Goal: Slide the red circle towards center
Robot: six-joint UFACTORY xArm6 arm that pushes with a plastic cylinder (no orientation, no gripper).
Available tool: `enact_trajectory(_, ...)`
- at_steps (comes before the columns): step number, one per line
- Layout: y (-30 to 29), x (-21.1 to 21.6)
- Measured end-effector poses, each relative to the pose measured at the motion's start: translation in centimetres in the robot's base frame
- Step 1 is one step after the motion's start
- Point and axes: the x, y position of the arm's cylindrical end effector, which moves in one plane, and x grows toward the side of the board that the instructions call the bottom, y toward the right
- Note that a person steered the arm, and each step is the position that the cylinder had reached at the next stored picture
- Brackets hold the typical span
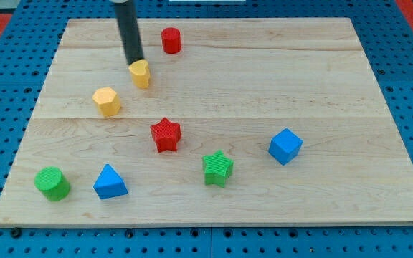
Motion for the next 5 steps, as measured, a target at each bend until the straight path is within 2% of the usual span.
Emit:
enact_trajectory(2, -3.0, -7.3)
enact_trajectory(3, 1.1, -10.0)
enact_trajectory(4, 8.5, -8.7)
enact_trajectory(5, 10.3, -5.2)
